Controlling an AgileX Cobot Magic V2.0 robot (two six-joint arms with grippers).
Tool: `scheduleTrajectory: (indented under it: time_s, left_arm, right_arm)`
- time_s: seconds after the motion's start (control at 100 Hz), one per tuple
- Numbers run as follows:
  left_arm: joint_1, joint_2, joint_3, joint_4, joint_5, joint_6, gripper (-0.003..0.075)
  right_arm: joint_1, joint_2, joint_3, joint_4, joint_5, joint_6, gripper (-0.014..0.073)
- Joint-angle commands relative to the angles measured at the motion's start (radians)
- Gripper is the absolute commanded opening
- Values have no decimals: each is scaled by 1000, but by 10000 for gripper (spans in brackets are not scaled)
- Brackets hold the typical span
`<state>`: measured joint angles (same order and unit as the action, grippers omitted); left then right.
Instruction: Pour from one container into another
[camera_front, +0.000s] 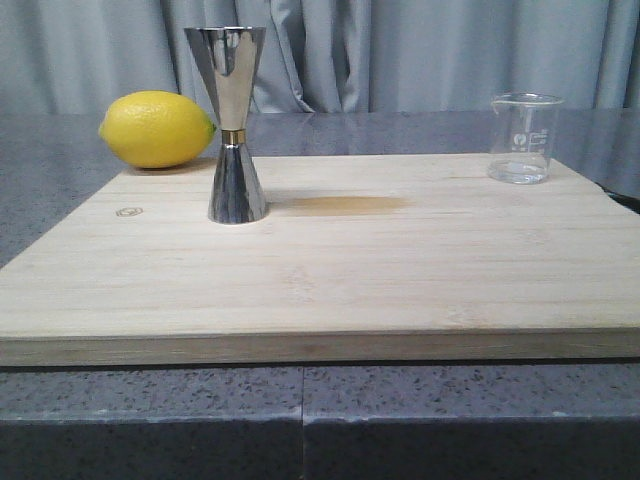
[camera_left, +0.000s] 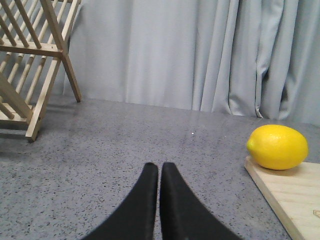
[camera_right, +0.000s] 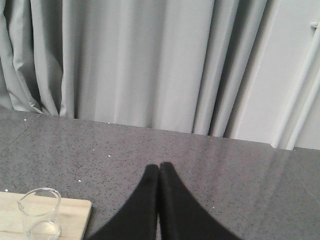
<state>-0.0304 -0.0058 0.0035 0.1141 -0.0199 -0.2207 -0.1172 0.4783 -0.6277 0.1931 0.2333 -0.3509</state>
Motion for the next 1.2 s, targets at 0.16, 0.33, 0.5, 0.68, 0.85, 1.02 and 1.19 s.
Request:
scheduleTrajectory:
  time_s: [0.16,0.33,0.5,0.68,0.85,1.02,1.19]
  left_arm:
    - [1,-22,29,-10,-78,-9,-19]
    - [1,-22,29,-10,-78,-9,-19]
    - [1,-22,29,-10,-78,-9,-19]
    - [1,-22,29,-10,-78,-9,-19]
    - [1,-22,29,-10,-78,-9,-19]
    - [1,-22,29,-10,-78,-9,-19]
    - [1,-22,29,-10,-80,-9,-19]
  right_arm:
    - [-5,-2,-37,-7,-83,-8,-64]
    - [31,0,-37,-7,-85,-8,-64]
    - [69,2,-37,-7,-92,-8,-64]
    - [71,-28,29,-5,-106,-8,-64]
    - [47,-179,238,-5,-198,71,-64]
    - [-47,-404,467,-33,-241,163,-64]
    - [-85,-501,544,-64,-224,164,-64]
